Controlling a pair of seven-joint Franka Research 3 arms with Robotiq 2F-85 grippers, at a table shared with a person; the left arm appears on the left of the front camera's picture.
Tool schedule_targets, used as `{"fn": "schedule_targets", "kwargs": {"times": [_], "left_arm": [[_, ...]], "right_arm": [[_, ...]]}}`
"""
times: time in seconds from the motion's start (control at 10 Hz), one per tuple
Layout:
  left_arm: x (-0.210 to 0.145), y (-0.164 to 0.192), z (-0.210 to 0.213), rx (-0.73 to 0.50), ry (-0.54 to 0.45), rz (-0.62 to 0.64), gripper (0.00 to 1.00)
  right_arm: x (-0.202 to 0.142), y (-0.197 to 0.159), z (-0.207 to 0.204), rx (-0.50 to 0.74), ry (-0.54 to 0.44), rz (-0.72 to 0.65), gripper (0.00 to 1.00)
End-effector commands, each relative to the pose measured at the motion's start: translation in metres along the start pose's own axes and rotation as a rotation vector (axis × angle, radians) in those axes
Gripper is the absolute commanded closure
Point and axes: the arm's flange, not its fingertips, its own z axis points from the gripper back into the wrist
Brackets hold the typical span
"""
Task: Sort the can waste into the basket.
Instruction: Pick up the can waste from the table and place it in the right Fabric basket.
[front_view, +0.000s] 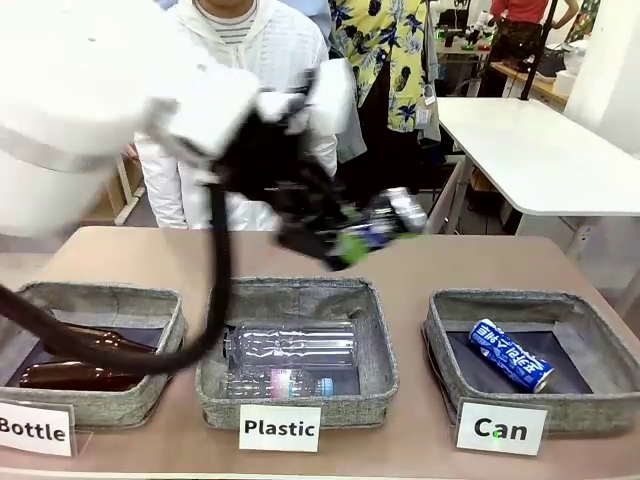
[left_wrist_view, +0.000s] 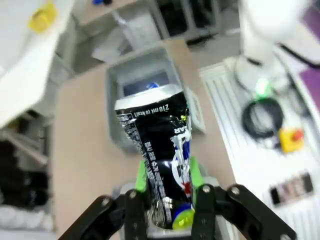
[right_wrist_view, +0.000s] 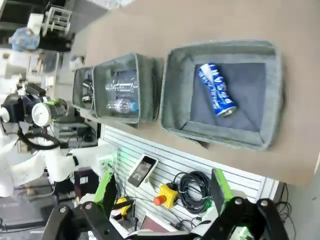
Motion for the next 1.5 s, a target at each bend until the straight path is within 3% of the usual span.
{"fn": "schedule_targets", "kwargs": {"times": [0.0,0.2,0.3,0.4,0.6,0.9,1.0,1.2,1.4], "left_arm": [[0.04,0.045,-0.084,0.082,0.025,0.022,0.64],[0.067,0.053,-0.172,0.013,0.064,0.098,0.64],[0.071,0.053,-0.213,0.042,0.131,0.102,0.64],[0.07,0.059,-0.24,0.024,0.181,0.118,0.64],[0.059,0.062,-0.268,-0.018,0.232,0.123,0.64],[0.047,0.066,-0.274,-0.069,0.266,0.076,0.64],[0.045,0.066,-0.271,-0.083,0.26,0.056,0.09],[0.047,0.062,-0.263,-0.085,0.256,0.041,0.0],[0.046,0.06,-0.251,-0.098,0.243,0.039,0.0]], "right_arm": [[-0.04,-0.013,-0.006,-0.036,-0.08,-0.023,0.0],[-0.077,-0.035,0.001,-0.054,-0.106,0.009,0.0],[-0.041,-0.015,0.008,-0.019,-0.066,-0.016,0.0],[-0.041,-0.015,0.008,-0.019,-0.066,-0.016,0.0],[-0.041,-0.015,0.008,-0.019,-0.066,-0.016,0.0],[-0.041,-0.015,0.008,-0.019,-0.066,-0.016,0.0],[-0.041,-0.015,0.008,-0.019,-0.066,-0.016,0.0],[-0.041,-0.015,0.008,-0.019,-0.066,-0.016,0.0],[-0.041,-0.015,0.008,-0.019,-0.066,-0.016,0.0]]}}
